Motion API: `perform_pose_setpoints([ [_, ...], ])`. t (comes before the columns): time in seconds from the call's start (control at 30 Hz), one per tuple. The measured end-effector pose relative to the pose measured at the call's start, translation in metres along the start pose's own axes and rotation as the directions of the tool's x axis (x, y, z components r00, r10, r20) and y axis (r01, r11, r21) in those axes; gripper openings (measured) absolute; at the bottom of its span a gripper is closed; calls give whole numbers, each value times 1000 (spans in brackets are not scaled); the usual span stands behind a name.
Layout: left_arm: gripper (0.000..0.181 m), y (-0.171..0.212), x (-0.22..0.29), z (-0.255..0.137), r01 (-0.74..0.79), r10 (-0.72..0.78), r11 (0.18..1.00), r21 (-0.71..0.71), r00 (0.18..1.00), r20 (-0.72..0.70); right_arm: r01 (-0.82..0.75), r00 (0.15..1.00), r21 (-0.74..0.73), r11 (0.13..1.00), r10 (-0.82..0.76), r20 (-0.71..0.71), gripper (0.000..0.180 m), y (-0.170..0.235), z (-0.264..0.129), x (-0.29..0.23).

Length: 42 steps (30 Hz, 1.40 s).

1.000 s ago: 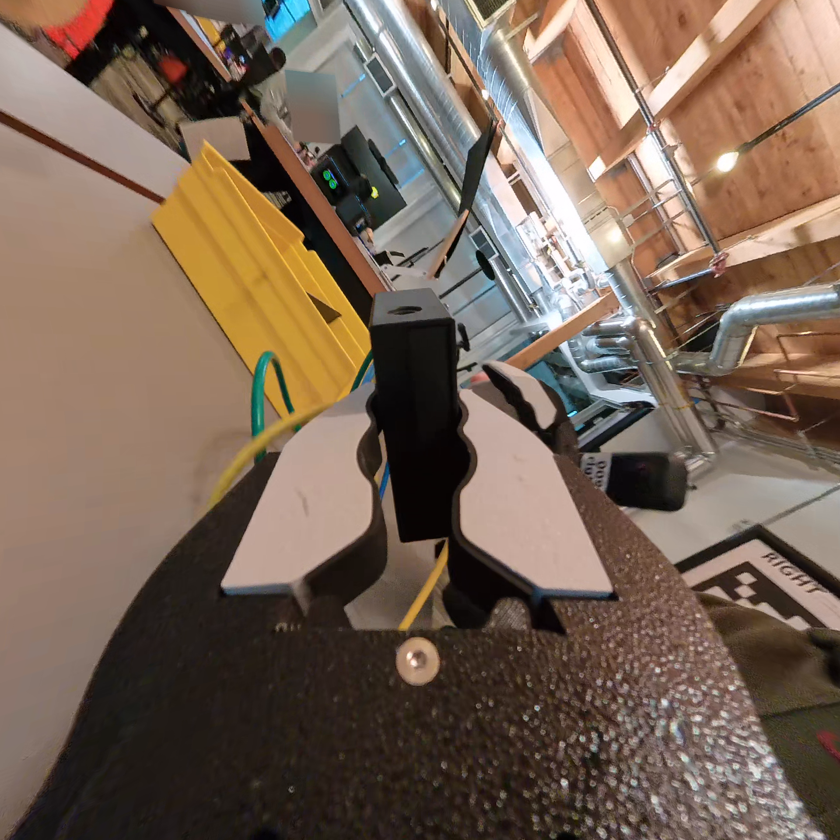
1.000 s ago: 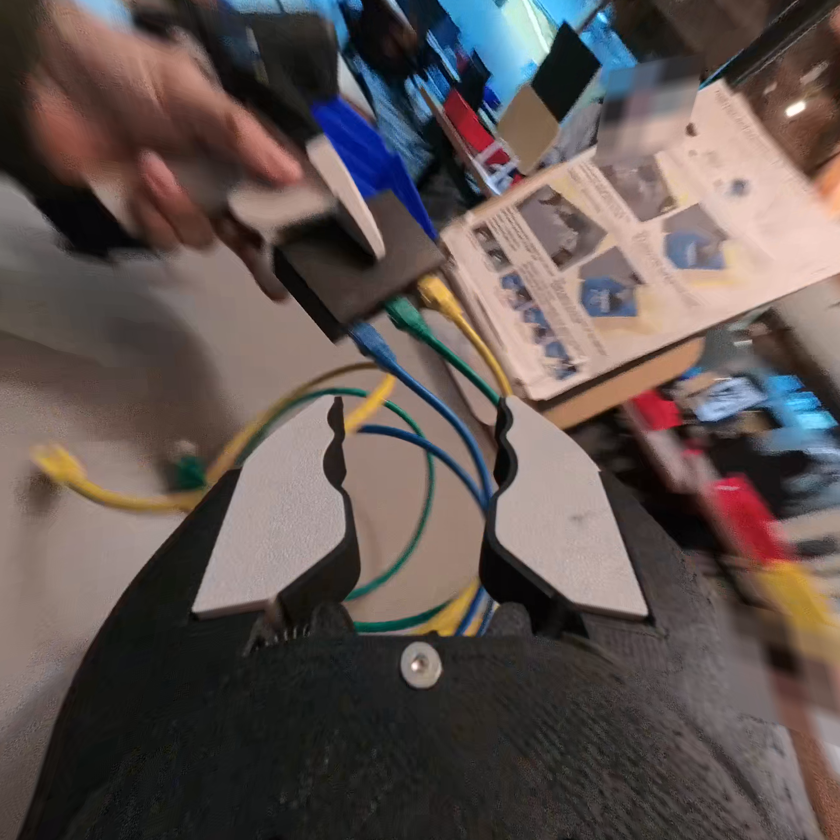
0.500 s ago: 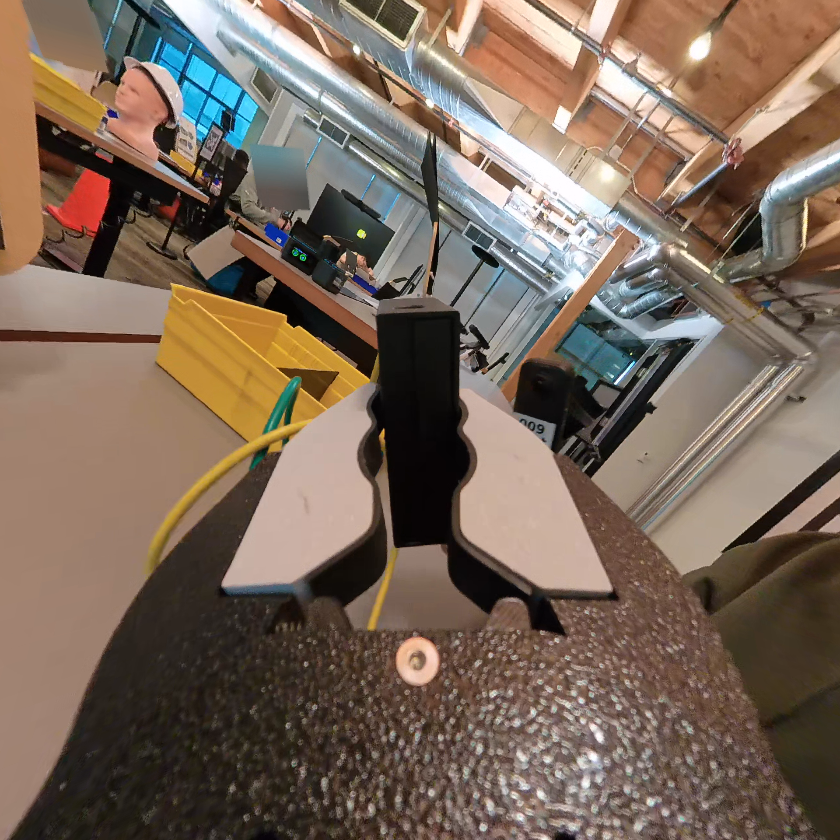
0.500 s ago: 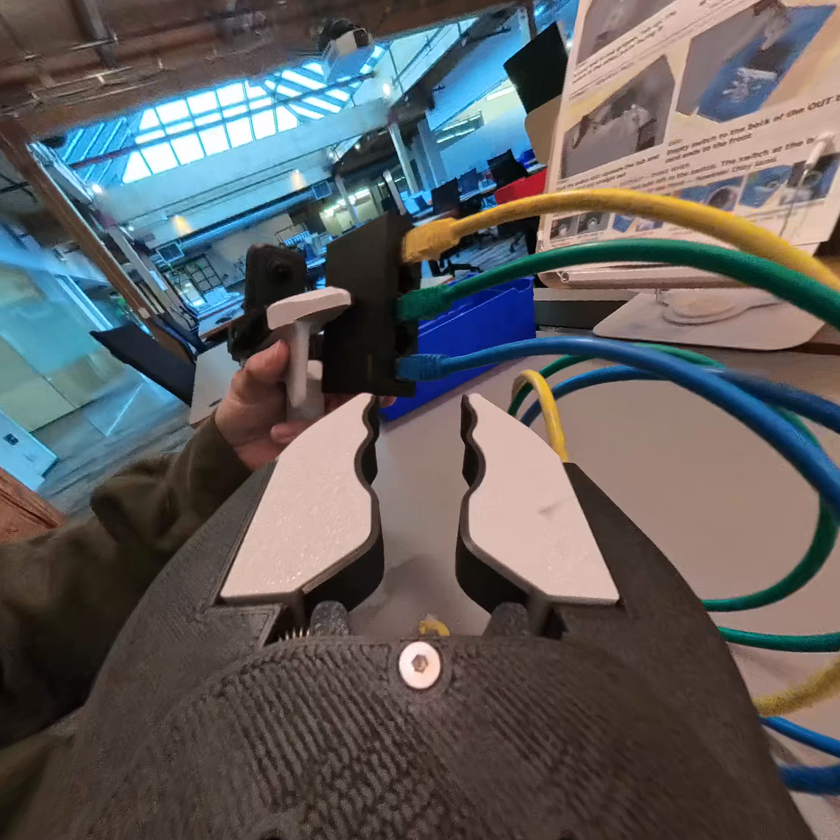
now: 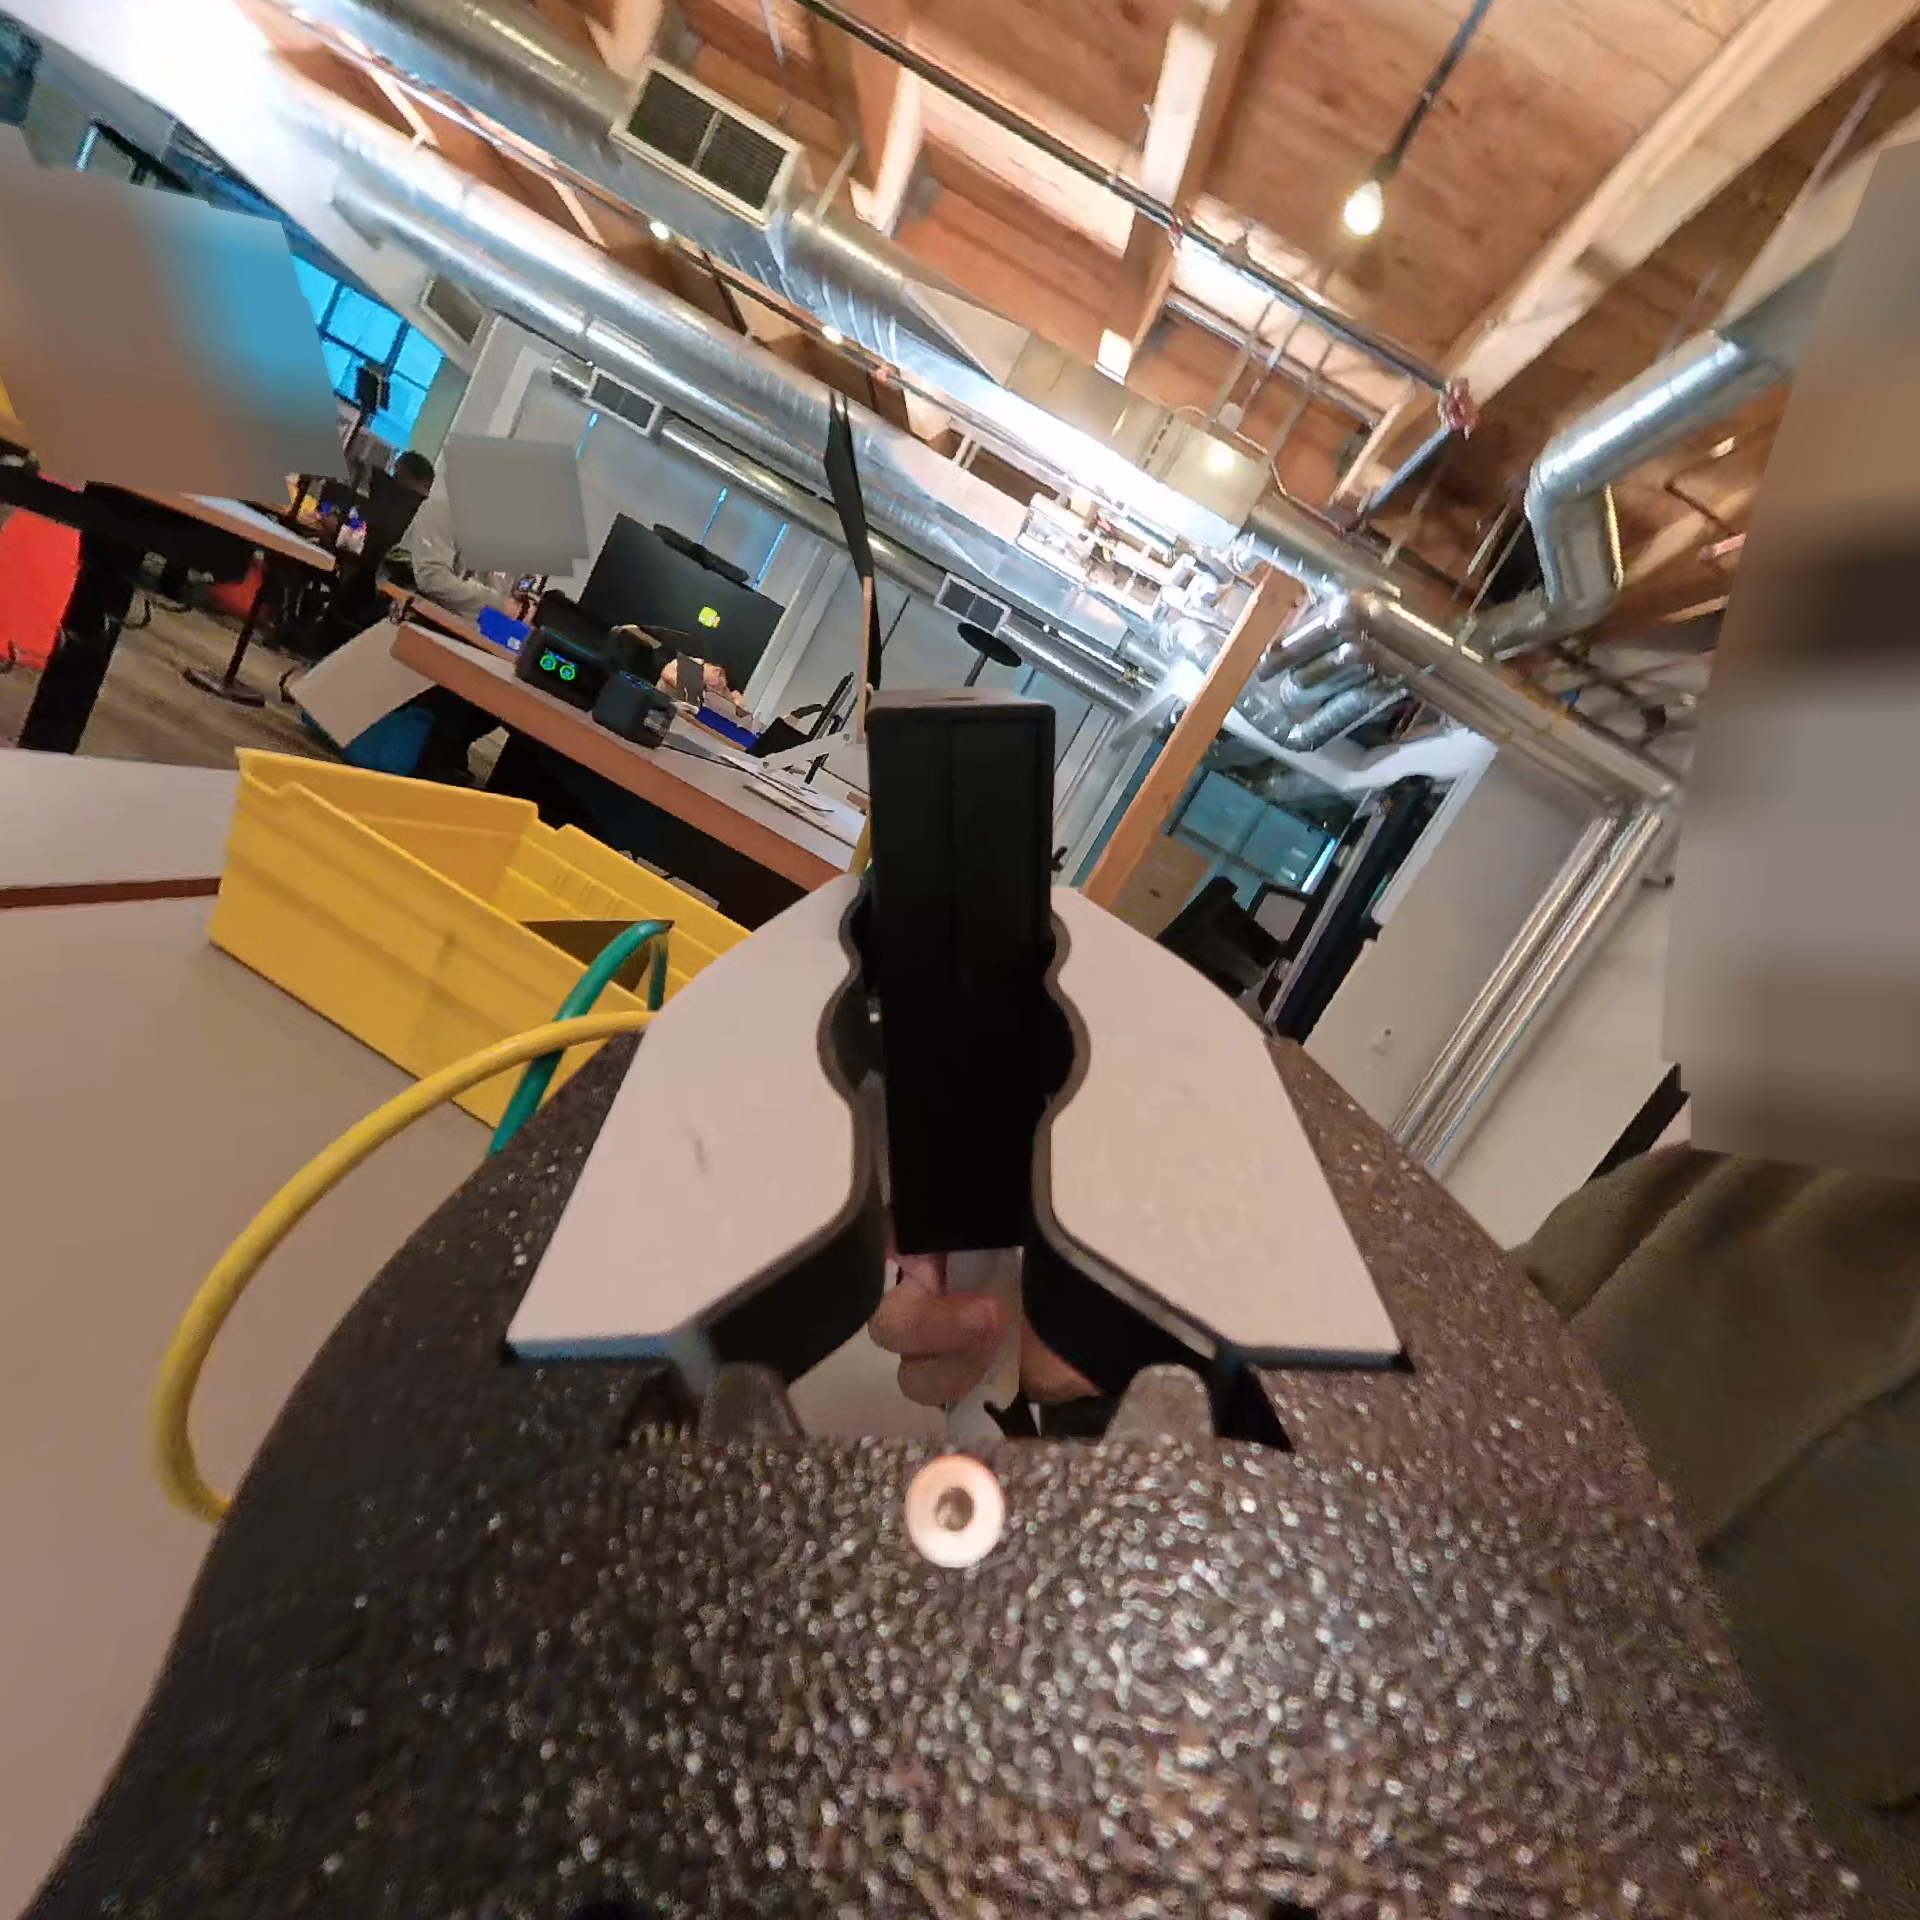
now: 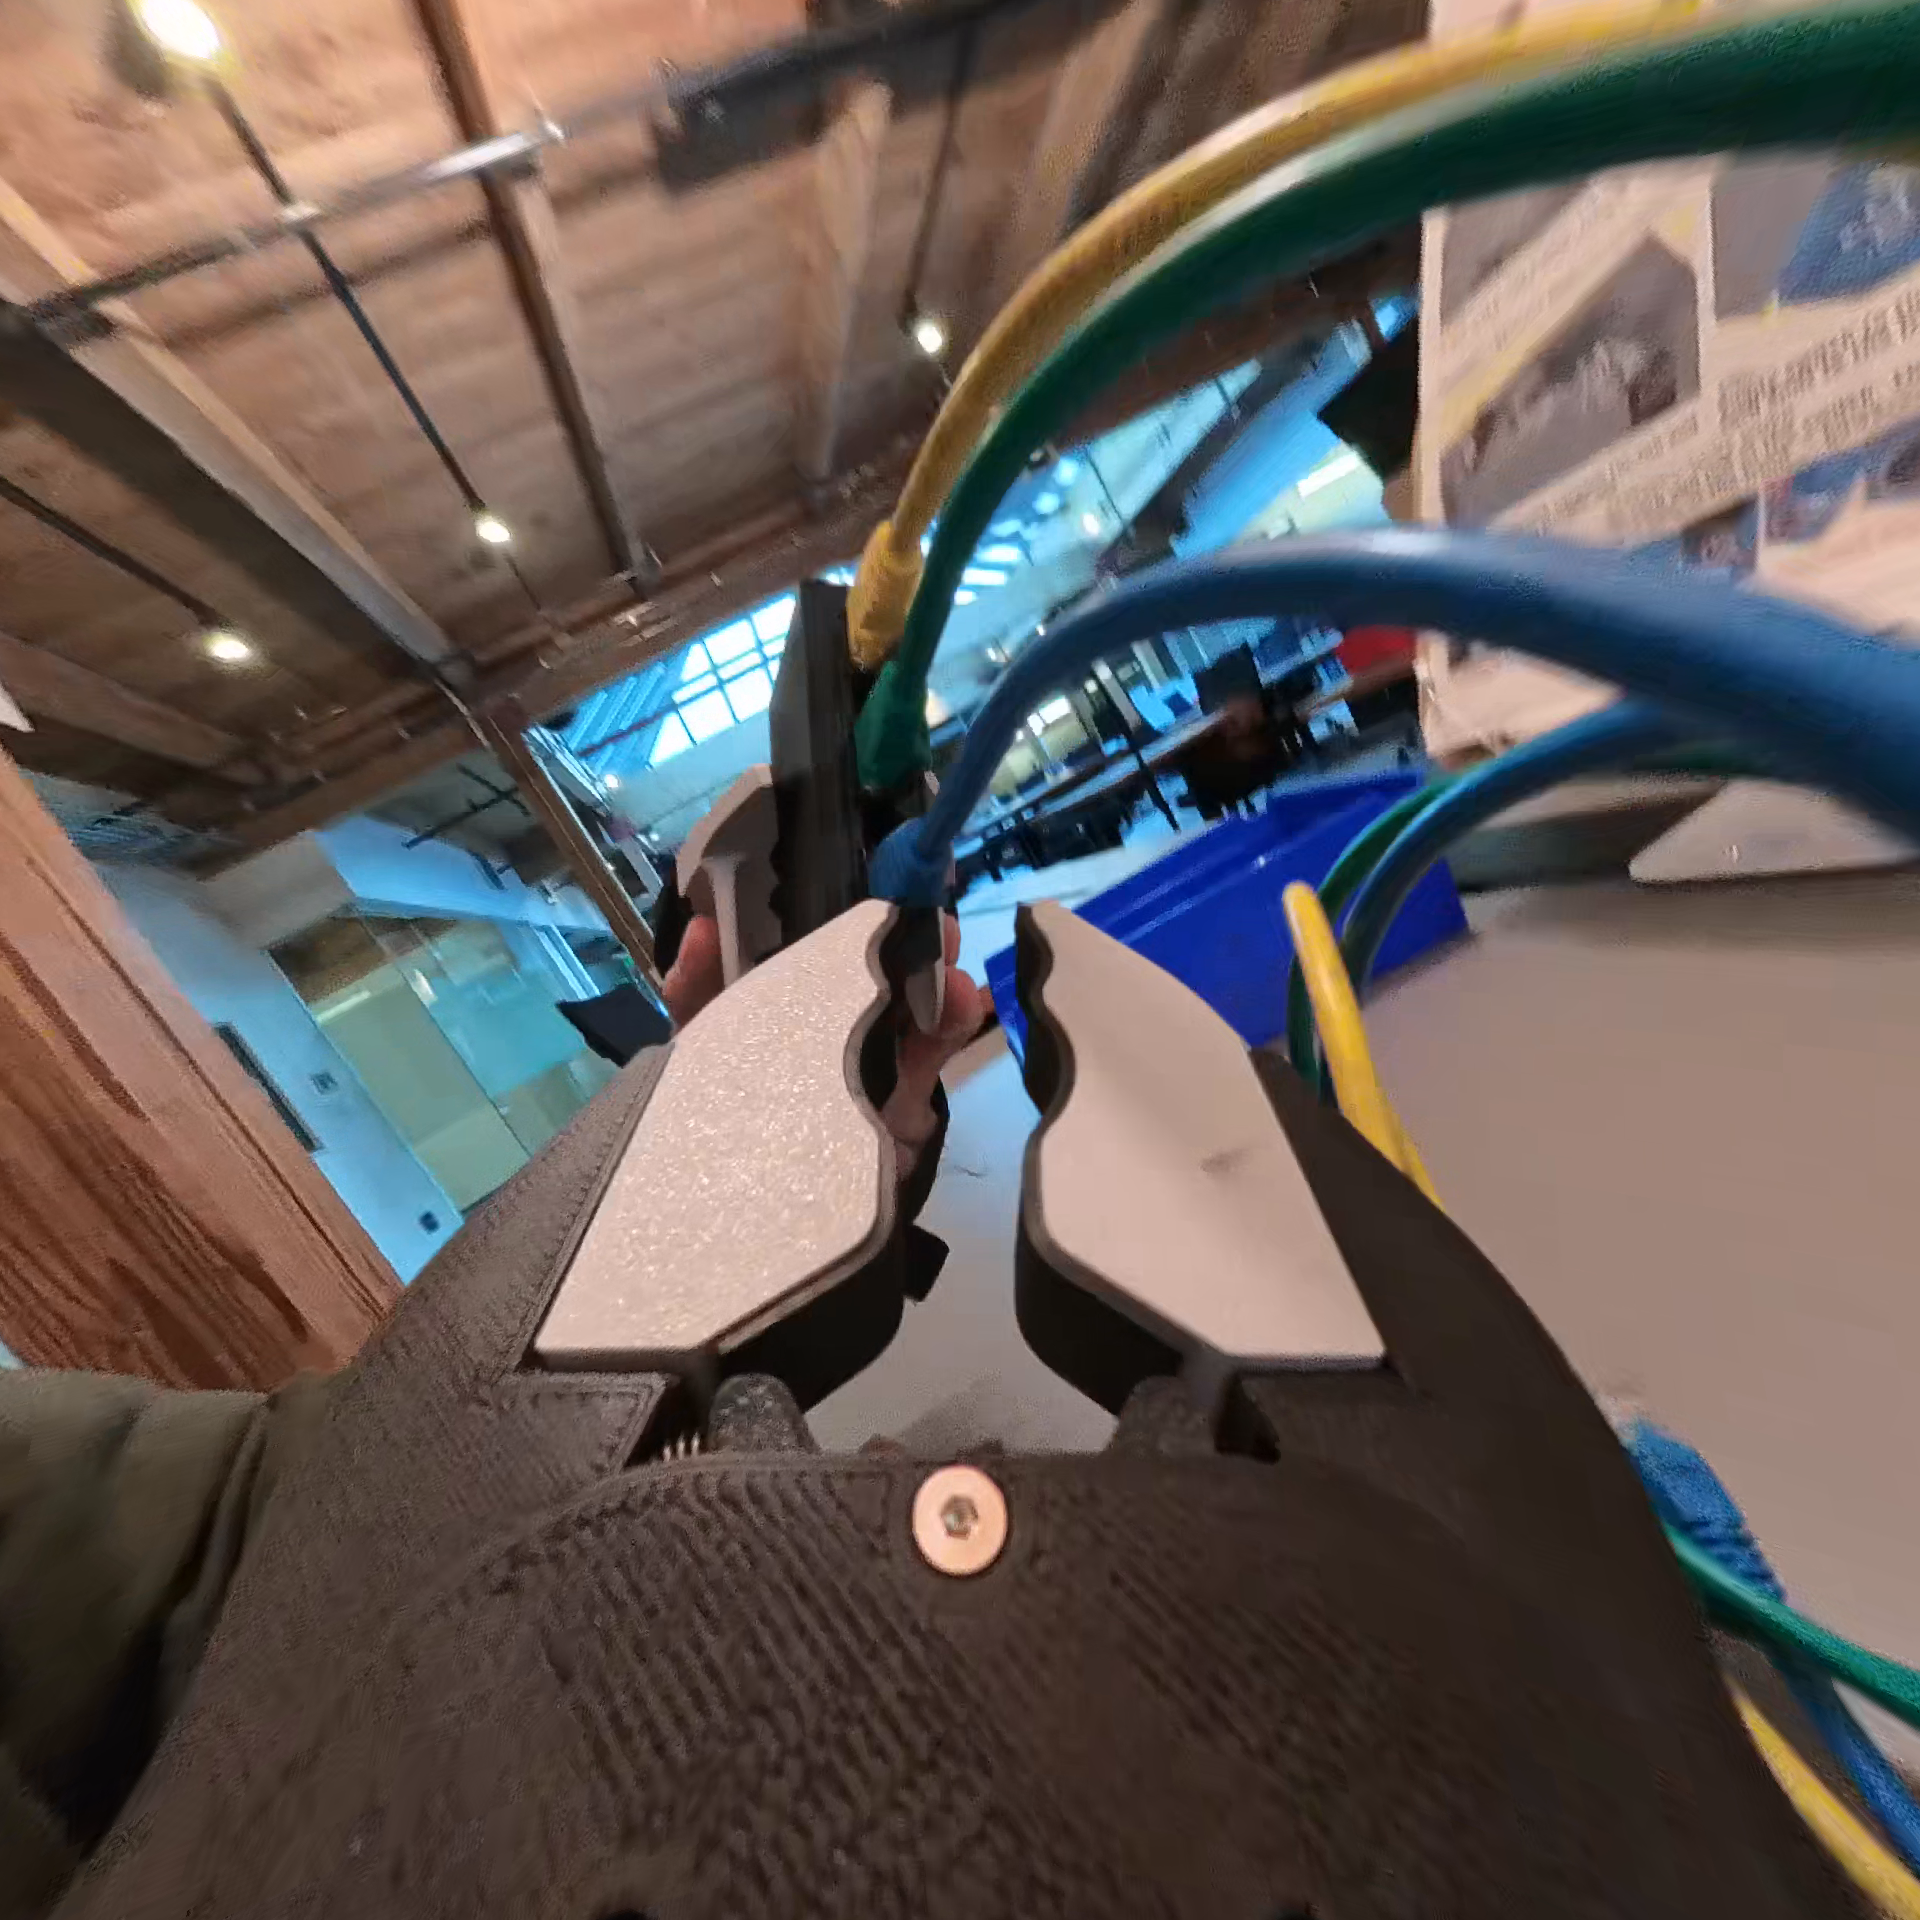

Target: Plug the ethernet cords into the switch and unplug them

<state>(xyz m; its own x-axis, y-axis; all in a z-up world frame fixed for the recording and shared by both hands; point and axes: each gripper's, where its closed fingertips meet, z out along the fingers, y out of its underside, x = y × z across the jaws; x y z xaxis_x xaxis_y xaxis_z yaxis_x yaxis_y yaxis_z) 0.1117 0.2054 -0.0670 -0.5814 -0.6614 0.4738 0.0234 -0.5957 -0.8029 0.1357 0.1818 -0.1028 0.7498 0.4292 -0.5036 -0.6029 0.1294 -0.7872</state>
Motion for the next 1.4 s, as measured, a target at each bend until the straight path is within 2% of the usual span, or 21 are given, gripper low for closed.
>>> perform_pose_setpoints([
  [0.13, 27, -1, 11, -4, -108, 109, 994, 8, 993, -45, 101, 992, 29, 994, -103, 75, 8, -1, 0, -13],
  [0.23, 27, -3, 20, -6, -151, 154, 988, 41, 984, -86, 153, 980, 89, 984, -163, 113, 12, -3, -1, -21],
  [0.3, 27, -1, 23, -6, -186, 189, 982, 42, 979, -82, 168, 969, 113, 979, -185, 166, 21, -3, -2, -29],
  [0.4, 27, 9, 26, -5, -241, 242, 970, 16, 968, -74, 199, 960, 72, 977, -209, 187, 27, 7, 1, -32],
  [0.47, 28, 12, 29, -6, -268, 270, 963, 31, 961, -62, 218, 956, 84, 972, -230, 182, 25, 10, 1, -33],
  [0.5, 27, 12, 32, -8, -268, 271, 962, 55, 960, -66, 216, 955, 101, 971, -232, 185, 17, 10, 1, -34],
  [0.63, 27, 14, 36, -16, -306, 312, 944, 126, 950, -30, 195, 955, 129, 972, -218, 199, 17, 18, 2, -37],
  [0.83, 27, 17, 32, -29, -283, 288, 938, 197, 958, 5, 96, 967, 139, 986, -126, 223, 17, 33, 6, -35],
  [0.97, 27, 17, 33, -35, -207, 221, 951, 228, 974, -39, 108, 965, 161, 981, -142, 220, 15, 37, 7, -39],
  [1.13, 27, 20, 27, -40, -118, 128, 981, 156, 990, -60, 201, 957, 73, 977, -212, 197, 15, 41, 8, -39],
  [1.4, 29, 44, 10, -50, -233, 240, 967, -105, 969, 59, 254, 954, -81, 964, -236, 186, 15, 52, 2, -30],
])
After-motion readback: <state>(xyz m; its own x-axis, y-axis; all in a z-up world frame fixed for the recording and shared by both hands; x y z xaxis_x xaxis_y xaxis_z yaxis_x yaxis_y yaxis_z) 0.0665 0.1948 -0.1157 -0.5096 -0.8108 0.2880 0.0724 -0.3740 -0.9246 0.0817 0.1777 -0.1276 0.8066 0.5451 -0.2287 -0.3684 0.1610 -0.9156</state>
